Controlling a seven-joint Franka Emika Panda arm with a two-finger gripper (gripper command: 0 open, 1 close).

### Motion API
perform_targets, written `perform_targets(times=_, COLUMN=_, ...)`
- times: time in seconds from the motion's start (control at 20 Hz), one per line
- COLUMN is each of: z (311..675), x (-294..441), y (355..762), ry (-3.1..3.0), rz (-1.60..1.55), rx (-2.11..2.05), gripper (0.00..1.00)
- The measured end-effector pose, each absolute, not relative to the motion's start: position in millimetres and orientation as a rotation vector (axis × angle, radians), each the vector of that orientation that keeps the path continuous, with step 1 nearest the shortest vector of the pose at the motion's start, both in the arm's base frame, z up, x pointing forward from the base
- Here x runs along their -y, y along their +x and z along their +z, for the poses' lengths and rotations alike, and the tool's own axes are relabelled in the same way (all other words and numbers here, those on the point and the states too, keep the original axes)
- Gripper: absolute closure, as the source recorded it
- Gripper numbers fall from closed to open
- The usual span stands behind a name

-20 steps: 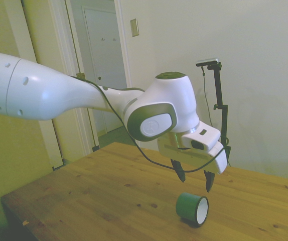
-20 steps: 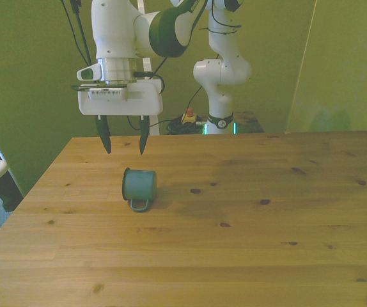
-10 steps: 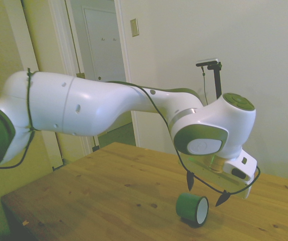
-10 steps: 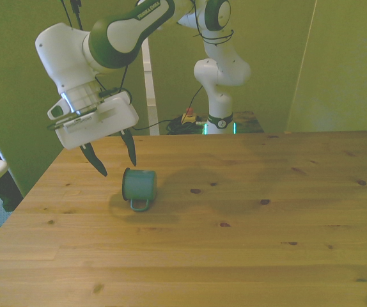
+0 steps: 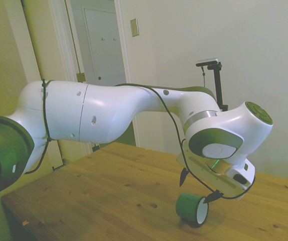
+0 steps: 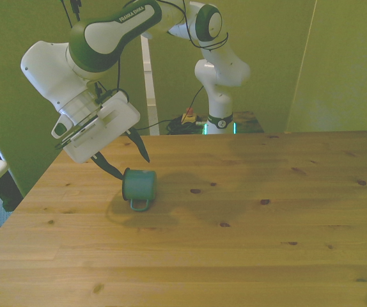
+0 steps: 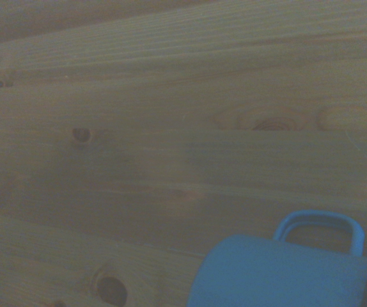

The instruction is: Flip the mug upright

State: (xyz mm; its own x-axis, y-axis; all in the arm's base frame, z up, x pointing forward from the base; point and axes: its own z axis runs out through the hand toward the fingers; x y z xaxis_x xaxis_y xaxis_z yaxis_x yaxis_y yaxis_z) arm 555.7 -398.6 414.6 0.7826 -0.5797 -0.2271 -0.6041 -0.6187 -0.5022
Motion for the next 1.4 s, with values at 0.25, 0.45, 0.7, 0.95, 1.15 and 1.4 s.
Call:
perform_targets(times=0.25, z=402, x=417, y=552, ry=-2.339, rz=0.098, rx=-0.864, gripper=0.0)
perform_targets(times=0.45, z=383, x=426, y=549, ry=-2.242, rz=0.147, rx=-0.821, gripper=0.0)
perform_targets(times=0.7, z=362, x=433, y=552, ry=-2.112, rz=0.153, rx=-0.768, gripper=0.0)
perform_targets(times=0.95, z=351, x=421, y=557, ry=-2.049, rz=0.183, rx=-0.711, gripper=0.0)
perform_targets(times=1.15, z=344, x=411, y=559, ry=-2.022, rz=0.209, rx=-0.69, gripper=0.0)
perform_targets(times=1.4, z=336, x=401, y=557, ry=-1.989, rz=0.241, rx=-0.663, gripper=1.0)
